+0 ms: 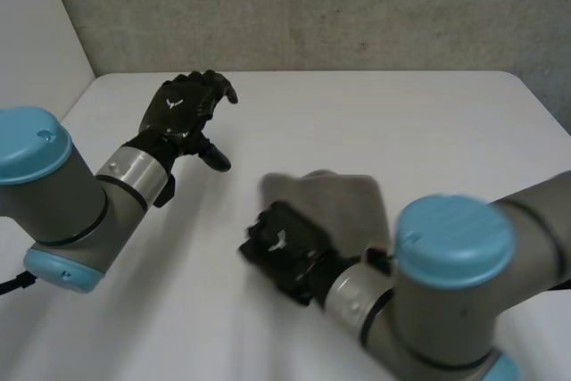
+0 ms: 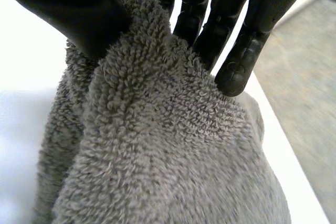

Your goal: Fold the towel.

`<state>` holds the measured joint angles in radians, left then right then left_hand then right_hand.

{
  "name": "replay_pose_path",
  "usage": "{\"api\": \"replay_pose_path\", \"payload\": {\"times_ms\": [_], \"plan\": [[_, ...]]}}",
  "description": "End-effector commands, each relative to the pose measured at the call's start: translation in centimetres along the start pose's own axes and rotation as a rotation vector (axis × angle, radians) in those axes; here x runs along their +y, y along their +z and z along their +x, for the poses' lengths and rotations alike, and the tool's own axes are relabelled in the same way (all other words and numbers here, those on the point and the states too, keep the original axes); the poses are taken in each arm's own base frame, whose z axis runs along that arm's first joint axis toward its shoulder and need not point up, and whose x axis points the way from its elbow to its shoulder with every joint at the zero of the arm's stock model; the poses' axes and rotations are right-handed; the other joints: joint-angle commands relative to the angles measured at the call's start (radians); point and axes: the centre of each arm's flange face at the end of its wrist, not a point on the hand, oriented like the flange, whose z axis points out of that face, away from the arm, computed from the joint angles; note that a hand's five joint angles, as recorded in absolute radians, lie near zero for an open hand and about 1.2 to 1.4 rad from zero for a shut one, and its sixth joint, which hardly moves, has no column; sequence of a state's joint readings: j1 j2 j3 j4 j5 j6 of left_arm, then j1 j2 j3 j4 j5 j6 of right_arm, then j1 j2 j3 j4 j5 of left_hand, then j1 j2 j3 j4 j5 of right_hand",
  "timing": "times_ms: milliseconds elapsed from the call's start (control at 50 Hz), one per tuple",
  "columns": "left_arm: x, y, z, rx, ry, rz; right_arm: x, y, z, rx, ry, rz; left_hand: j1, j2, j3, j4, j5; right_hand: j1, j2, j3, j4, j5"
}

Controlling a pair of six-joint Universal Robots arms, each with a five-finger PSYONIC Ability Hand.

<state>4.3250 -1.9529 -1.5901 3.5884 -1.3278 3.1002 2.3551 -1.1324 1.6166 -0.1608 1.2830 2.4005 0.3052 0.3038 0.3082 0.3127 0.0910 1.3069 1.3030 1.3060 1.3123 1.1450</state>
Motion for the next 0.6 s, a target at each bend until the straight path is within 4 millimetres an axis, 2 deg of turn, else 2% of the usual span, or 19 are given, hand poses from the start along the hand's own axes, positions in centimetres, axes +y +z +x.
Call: {"api": "replay_pose_path", "payload": {"times_ms": [20,40,60,80,200,240,260,280,300,320,340,360,400,420,460,600], "plan": [[-0.2,0.2,0.9,-0.001,-0.033,0.009,1.2,1.2,-2.0,-0.012,0.002,-0.067,-0.065,-0.064,-0.068,-0.073,-0.026,-0.91,-0.906,-0.909,-0.916,-0.923],[-0.2,0.2,0.9,-0.001,-0.033,0.009,1.2,1.2,-2.0,-0.012,0.002,-0.067,-0.065,-0.064,-0.068,-0.073,-0.026,-0.914,-0.91,-0.913,-0.919,-0.926],[-0.2,0.2,0.9,0.001,-0.036,0.01,1.5,1.2,-1.8,0.011,0.01,-0.09,-0.065,-0.064,-0.068,-0.073,-0.026,-1.082,-1.078,-1.081,-1.088,-1.095],[-0.2,0.3,0.9,0.001,-0.036,0.011,1.6,1.1,-1.5,0.039,0.022,-0.105,-0.065,-0.064,-0.068,-0.073,-0.026,-1.132,-1.129,-1.131,-1.138,-1.145],[-0.2,0.7,0.9,0.003,-0.038,0.016,1.2,0.5,-0.3,0.099,0.078,-0.109,-0.062,-0.061,-0.065,-0.07,-0.023,-1.132,-1.129,-1.131,-1.138,-1.145],[-0.3,0.7,1.2,0.009,-0.041,0.019,0.4,-0.3,0.9,0.134,0.132,-0.087,-0.062,-0.061,-0.065,-0.07,-0.023,-1.132,-1.129,-1.131,-1.138,-1.145],[-0.3,0.7,1.2,0.009,-0.041,0.019,0.4,-0.3,0.9,0.134,0.132,-0.087,-0.062,-0.061,-0.065,-0.07,-0.023,-1.132,-1.129,-1.131,-1.138,-1.145],[-0.3,0.7,1.4,0.015,-0.044,0.018,0.4,-0.5,1.7,0.157,0.163,-0.087,-0.059,-0.058,-0.062,-0.067,-0.02,-1.132,-1.129,-1.131,-1.138,-1.145],[-0.2,0.6,1.7,0.021,-0.053,0.015,1.0,-0.8,2.7,0.185,0.197,-0.101,-0.059,-0.058,-0.062,-0.067,-0.02,-1.132,-1.129,-1.131,-1.138,-1.145],[-0.2,0.6,1.7,0.021,-0.053,0.015,1.0,-0.8,2.8,0.185,0.198,-0.101,-0.059,-0.058,-0.062,-0.067,-0.02,-1.132,-1.129,-1.131,-1.138,-1.145],[-0.1,0.5,2.0,0.027,-0.065,0.01,1.9,-1.0,3.9,0.218,0.233,-0.122,-0.059,-0.058,-0.062,-0.067,-0.02,-1.132,-1.129,-1.131,-1.138,-1.145],[0.2,0.3,2.3,0.034,-0.079,0.0,1.9,-1.0,3.9,0.218,0.233,-0.122,-0.059,-0.058,-0.062,-0.067,-0.02,-1.132,-1.129,-1.131,-1.138,-1.145],[0.3,0.2,2.6,0.04,-0.091,-0.005,3.6,-1.5,5.7,0.274,0.295,-0.161,-0.059,-0.058,-0.062,-0.067,-0.02,-1.132,-1.129,-1.131,-1.138,-1.145],[0.3,0.2,2.6,0.04,-0.091,-0.005,3.6,-1.5,5.7,0.274,0.295,-0.162,-0.059,-0.058,-0.062,-0.067,-0.02,-1.132,-1.129,-1.131,-1.138,-1.145],[0.7,-0.2,3.2,0.053,-0.107,-0.024,5.2,-1.8,6.9,0.306,0.334,-0.197,-0.059,-0.058,-0.062,-0.067,-0.02,-1.132,-1.129,-1.131,-1.138,-1.145],[1.8,-1.0,4.2,0.071,-0.124,-0.103,7.3,-2.4,8.4,0.332,0.463,-0.21,-0.065,-0.064,-0.068,-0.073,-0.026,-1.132,-1.129,-1.131,-1.138,-1.145]]}}
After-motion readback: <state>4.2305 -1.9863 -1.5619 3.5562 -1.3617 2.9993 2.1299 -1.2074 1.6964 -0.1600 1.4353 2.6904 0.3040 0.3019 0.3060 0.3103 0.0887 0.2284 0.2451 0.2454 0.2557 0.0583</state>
